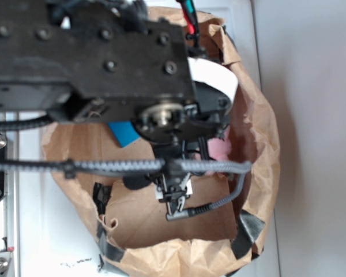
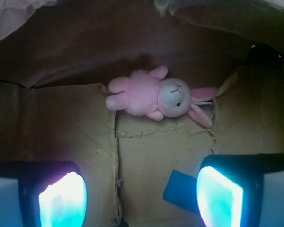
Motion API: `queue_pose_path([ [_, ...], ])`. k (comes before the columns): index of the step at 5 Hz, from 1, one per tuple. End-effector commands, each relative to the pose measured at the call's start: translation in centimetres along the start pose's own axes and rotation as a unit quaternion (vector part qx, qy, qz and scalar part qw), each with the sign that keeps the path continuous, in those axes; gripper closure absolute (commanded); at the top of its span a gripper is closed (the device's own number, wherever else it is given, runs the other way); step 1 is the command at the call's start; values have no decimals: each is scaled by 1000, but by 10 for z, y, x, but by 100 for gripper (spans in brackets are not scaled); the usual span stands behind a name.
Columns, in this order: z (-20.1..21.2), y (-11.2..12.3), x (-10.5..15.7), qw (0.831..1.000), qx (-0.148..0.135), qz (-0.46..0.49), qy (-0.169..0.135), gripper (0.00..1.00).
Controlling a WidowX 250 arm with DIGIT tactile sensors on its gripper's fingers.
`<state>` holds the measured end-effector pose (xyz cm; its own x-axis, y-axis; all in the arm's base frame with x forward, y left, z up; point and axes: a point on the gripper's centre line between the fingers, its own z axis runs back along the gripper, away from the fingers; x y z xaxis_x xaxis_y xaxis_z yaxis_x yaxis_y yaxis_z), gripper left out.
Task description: Grab the pink bunny.
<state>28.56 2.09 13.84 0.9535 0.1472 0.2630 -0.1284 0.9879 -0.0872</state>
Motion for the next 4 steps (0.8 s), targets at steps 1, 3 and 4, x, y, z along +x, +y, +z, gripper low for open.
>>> queue_pose_path([
  [1, -14, 5, 15, 992, 1, -126, -12, 0],
  [3, -33, 22, 44, 958, 19, -286, -6, 0],
  [4, -31, 20, 43, 938, 32, -345, -19, 0],
])
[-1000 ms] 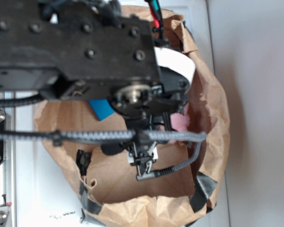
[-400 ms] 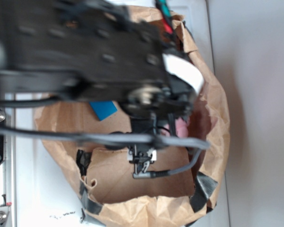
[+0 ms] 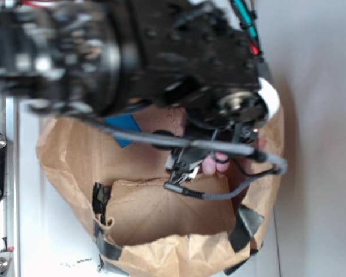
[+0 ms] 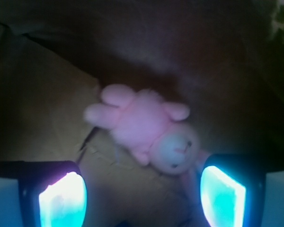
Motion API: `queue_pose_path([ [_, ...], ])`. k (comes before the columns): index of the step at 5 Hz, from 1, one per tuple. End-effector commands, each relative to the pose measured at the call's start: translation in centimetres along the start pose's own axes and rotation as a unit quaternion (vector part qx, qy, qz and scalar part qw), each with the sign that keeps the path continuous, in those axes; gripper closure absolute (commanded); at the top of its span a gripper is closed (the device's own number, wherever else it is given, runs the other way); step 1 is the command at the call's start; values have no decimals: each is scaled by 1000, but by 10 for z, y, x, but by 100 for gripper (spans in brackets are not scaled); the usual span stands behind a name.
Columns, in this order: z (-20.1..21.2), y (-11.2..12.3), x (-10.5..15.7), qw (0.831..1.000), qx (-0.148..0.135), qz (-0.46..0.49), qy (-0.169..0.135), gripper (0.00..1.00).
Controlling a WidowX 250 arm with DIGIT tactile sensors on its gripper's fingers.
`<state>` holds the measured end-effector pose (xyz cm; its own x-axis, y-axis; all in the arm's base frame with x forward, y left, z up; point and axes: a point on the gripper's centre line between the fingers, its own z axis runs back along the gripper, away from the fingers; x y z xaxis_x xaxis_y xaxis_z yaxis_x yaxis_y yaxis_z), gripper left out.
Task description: Grab the pink bunny.
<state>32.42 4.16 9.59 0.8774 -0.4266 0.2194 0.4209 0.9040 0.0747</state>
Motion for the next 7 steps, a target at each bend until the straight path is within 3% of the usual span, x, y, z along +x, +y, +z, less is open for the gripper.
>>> queue_pose_path([
  [1, 23, 2, 2, 993, 44, -103, -45, 0],
  [2, 23, -16, 4, 982, 50, -177, -50, 0],
  [3, 13, -11, 1, 967, 70, -245, -19, 0],
  [4, 6, -2, 1, 961, 42, -272, -24, 0],
  [5, 6, -3, 0, 946, 17, -322, -40, 0],
  [7, 6, -16, 1, 933, 21, -351, -75, 0],
])
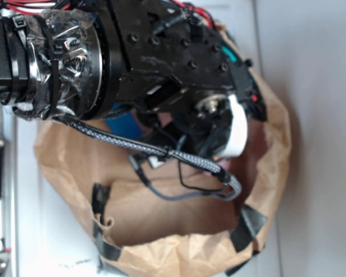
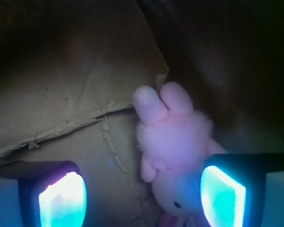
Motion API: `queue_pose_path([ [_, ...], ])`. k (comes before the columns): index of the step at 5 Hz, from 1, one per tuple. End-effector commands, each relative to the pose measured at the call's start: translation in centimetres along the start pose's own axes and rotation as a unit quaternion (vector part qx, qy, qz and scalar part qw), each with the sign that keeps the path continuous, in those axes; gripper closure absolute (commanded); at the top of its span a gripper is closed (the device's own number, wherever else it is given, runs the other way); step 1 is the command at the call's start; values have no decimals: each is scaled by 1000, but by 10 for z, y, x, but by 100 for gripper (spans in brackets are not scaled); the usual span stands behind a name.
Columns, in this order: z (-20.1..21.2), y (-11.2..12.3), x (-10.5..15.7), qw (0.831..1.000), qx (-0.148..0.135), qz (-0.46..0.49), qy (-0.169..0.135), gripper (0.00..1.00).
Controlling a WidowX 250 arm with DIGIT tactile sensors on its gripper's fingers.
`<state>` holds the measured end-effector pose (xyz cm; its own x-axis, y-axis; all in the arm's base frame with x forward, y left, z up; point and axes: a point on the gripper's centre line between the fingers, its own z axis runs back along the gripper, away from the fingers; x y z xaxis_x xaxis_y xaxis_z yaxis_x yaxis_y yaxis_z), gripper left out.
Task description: Grab the pink bunny.
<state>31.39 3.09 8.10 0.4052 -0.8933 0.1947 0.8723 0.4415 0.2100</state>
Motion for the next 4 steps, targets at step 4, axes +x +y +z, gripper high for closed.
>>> queue_pose_path([
  [4, 0, 23, 2, 996, 80, 26, -12, 0],
])
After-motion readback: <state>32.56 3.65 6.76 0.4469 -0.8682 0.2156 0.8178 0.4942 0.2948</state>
